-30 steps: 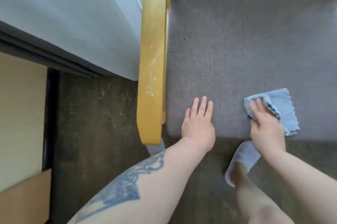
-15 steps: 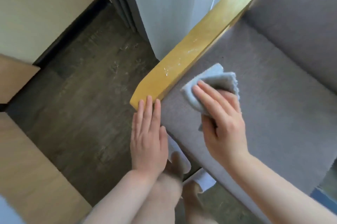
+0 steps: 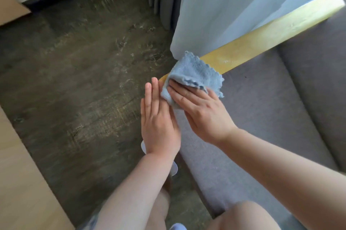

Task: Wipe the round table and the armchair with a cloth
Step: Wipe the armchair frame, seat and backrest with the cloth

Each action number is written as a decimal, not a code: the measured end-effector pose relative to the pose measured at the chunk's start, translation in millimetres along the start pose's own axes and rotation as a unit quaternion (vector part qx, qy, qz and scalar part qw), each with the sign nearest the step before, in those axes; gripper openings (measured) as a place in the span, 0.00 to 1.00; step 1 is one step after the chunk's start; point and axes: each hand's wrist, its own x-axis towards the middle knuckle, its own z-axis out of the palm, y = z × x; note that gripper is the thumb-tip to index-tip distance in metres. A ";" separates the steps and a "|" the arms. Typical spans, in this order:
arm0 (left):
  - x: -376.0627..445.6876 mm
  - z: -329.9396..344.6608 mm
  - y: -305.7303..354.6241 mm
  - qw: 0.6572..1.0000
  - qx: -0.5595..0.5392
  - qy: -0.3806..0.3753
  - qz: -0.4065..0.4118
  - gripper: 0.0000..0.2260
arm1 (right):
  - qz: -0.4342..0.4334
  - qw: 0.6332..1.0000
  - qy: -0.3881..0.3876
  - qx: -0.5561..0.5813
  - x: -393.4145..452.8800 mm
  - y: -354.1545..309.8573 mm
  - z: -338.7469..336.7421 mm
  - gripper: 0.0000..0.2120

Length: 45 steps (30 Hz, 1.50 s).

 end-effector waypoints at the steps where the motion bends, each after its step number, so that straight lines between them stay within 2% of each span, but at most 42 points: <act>1: -0.2 0.8 1.5 1.000 0.011 0.001 -0.002 0.24 | 0.035 0.999 0.013 -0.017 -3.0 11.5 1.4 0.23; 2: -0.1 2.1 4.2 1.000 0.017 0.001 -0.005 0.24 | 0.107 0.993 0.041 -0.030 -7.8 25.8 0.5 0.24; 4: -0.5 5.5 10.1 1.000 0.011 0.010 -0.023 0.24 | 0.284 0.952 0.109 -0.012 -13.2 36.6 -6.0 0.26; 5: -0.6 7.4 12.5 0.999 0.002 0.020 -0.035 0.23 | 0.310 0.942 0.124 0.006 -9.6 27.7 -3.0 0.27; 6: 0.3 10.7 14.8 0.998 -0.012 0.034 -0.044 0.23 | 0.278 0.954 0.108 0.027 -1.9 13.2 3.1 0.26; 8: 1.1 15.1 16.2 0.995 -0.050 0.065 -0.058 0.23 | 0.084 0.995 0.030 0.054 18.6 -6.7 9.8 0.24; 9: 3.1 16.3 16.4 0.993 -0.064 0.075 -0.063 0.23 | 0.018 0.999 0.003 0.046 34.1 5.5 6.3 0.24; 10: 3.9 16.3 16.8 0.992 -0.069 0.074 -0.071 0.24 | 0.011 0.999 -0.014 0.046 48.6 27.3 0.5 0.24; 12: 4.1 15.2 18.5 0.992 -0.071 0.067 -0.074 0.24 | 0.094 0.995 0.026 0.028 57.6 74.4 -12.3 0.24; 14: 2.7 15.4 20.9 0.991 -0.080 0.071 -0.079 0.24 | 0.153 0.987 0.054 0.011 34.3 72.3 -9.7 0.26; 15: 3.3 17.0 21.4 0.990 -0.085 0.079 -0.080 0.24 | 0.123 0.991 0.047 0.006 22.6 49.3 -1.3 0.27; 17: 5.2 21.2 20.9 0.986 -0.097 0.098 -0.090 0.24 | -0.030 0.997 0.024 0.061 12.4 17.4 10.0 0.26; 18: 5.4 23.1 20.9 0.985 -0.100 0.102 -0.096 0.24 | -0.071 0.994 0.006 0.078 18.4 22.3 11.8 0.26; 19: 4.8 23.7 22.0 0.985 -0.099 0.103 -0.101 0.24 | -0.070 0.994 0.000 0.079 24.5 36.4 10.0 0.26; 20: 3.8 23.2 23.8 0.985 -0.095 0.101 -0.102 0.24 | -0.026 0.998 0.015 0.061 24.9 49.3 6.9 0.27; 22: 3.4 22.5 28.0 0.985 -0.091 0.106 -0.103 0.24 | 0.134 0.987 0.082 0.043 8.0 53.0 4.0 0.28; 23: 4.3 22.3 29.6 0.984 -0.089 0.113 -0.102 0.24 | 0.171 0.980 0.096 0.037 -0.7 37.7 8.5 0.28; 24: 5.7 23.2 30.0 0.983 -0.094 0.121 -0.106 0.24 | 0.156 0.982 0.096 0.041 -5.1 16.0 15.8 0.26; 26: 7.2 25.0 27.8 0.978 -0.111 0.129 -0.123 0.23 | 0.002 0.994 0.064 0.090 6.3 1.6 20.3 0.23; 27: 6.8 24.3 26.8 0.977 -0.111 0.126 -0.128 0.23 | -0.042 0.994 0.038 0.098 17.0 14.5 16.8 0.23; 28: 6.2 23.4 26.6 0.979 -0.102 0.119 -0.128 0.23 | -0.048 0.995 0.023 0.079 24.3 34.6 11.2 0.25; 29: 4.7 23.8 27.0 0.981 -0.093 0.113 -0.125 0.23 | -0.009 0.998 0.029 0.057 23.3 53.8 5.9 0.26; 31: 4.7 24.2 31.0 0.982 -0.085 0.114 -0.125 0.23 | 0.133 0.987 0.088 0.038 1.1 59.9 -0.4 0.28; 32: 5.8 25.4 32.6 0.980 -0.086 0.123 -0.130 0.23 | 0.172 0.980 0.096 0.037 -8.4 43.9 4.9 0.28; 33: 7.7 26.1 32.3 0.977 -0.092 0.135 -0.136 0.23 | 0.157 0.981 0.101 0.050 -10.8 21.7 12.9 0.26; 35: 10.3 24.8 28.0 0.972 -0.120 0.141 -0.144 0.23 | 0.014 0.992 0.069 0.109 3.7 -0.4 20.0 0.22; 37: 7.7 20.5 21.6 0.980 -0.113 0.109 -0.125 0.23 | -0.061 0.994 0.020 0.089 23.5 27.3 14.5 0.23; 38: 5.6 18.4 19.5 0.985 -0.096 0.090 -0.113 0.23 | -0.043 0.997 0.019 0.065 22.6 44.6 10.2 0.25; 41: 4.8 16.4 20.3 0.993 -0.025 0.064 -0.099 0.25 | 0.153 0.983 0.071 0.074 -9.4 42.4 4.1 0.27; 42: 4.7 18.1 21.6 0.993 0.003 0.067 -0.099 0.26 | 0.159 0.981 0.069 0.084 -13.9 23.1 8.2 0.26; 45: 6.4 18.6 22.9 0.990 0.057 0.063 -0.110 0.25 | -0.014 0.993 0.021 0.117 17.6 16.7 11.9 0.23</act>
